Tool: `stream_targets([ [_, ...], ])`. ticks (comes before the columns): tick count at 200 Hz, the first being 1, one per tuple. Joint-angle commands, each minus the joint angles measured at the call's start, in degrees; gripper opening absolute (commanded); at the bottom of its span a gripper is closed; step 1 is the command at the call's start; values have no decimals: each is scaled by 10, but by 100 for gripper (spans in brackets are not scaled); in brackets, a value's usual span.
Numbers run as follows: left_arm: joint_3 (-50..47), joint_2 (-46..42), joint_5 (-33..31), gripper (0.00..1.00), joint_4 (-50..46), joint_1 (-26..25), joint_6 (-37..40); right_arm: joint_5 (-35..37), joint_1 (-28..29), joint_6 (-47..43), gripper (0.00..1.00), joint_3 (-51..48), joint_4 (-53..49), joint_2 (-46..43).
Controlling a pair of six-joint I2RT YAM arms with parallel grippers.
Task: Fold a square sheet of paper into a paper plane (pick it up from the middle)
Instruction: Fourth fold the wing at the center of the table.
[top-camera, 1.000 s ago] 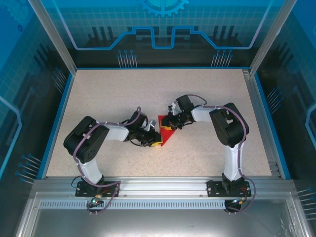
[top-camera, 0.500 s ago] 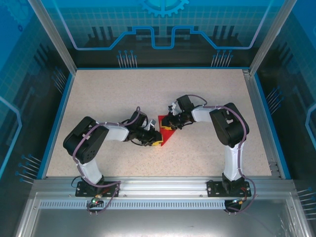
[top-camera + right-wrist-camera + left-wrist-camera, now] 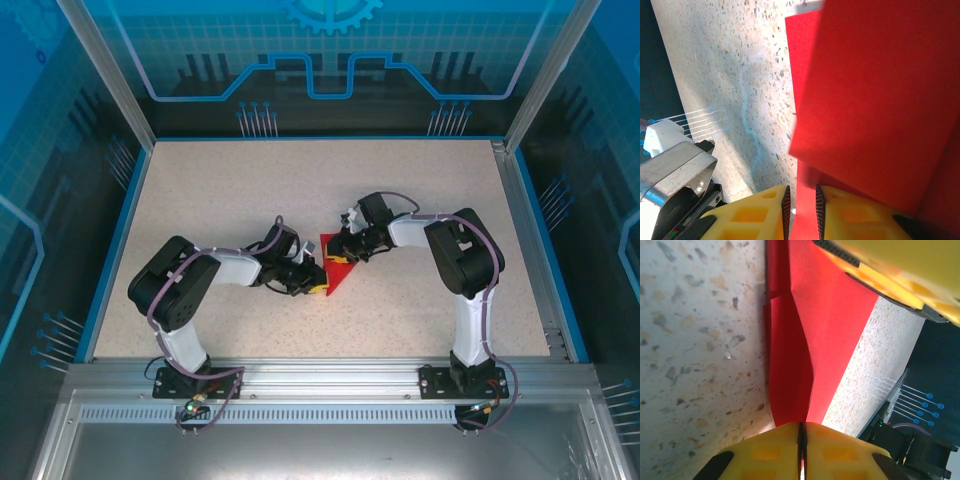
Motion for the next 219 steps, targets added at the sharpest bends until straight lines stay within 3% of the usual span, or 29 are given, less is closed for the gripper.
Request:
stream_targets([
  [1, -1, -2, 22, 11, -4, -6, 12, 21, -4, -6, 24, -21, -52, 28],
  [77, 41, 44, 67, 13, -94, -22, 87, 31, -3, -8, 24, -26, -56, 38],
  [164, 58, 31, 46, 16, -158, -29, 104, 38, -3, -15, 24, -28, -64, 36],
  [195, 10, -51, -9, 20, -136, -29, 75, 39, -2, -16, 23, -29, -65, 36],
  [219, -49, -147, -120, 24, -126, -27, 18, 40, -3, -16, 23, -30, -64, 38],
])
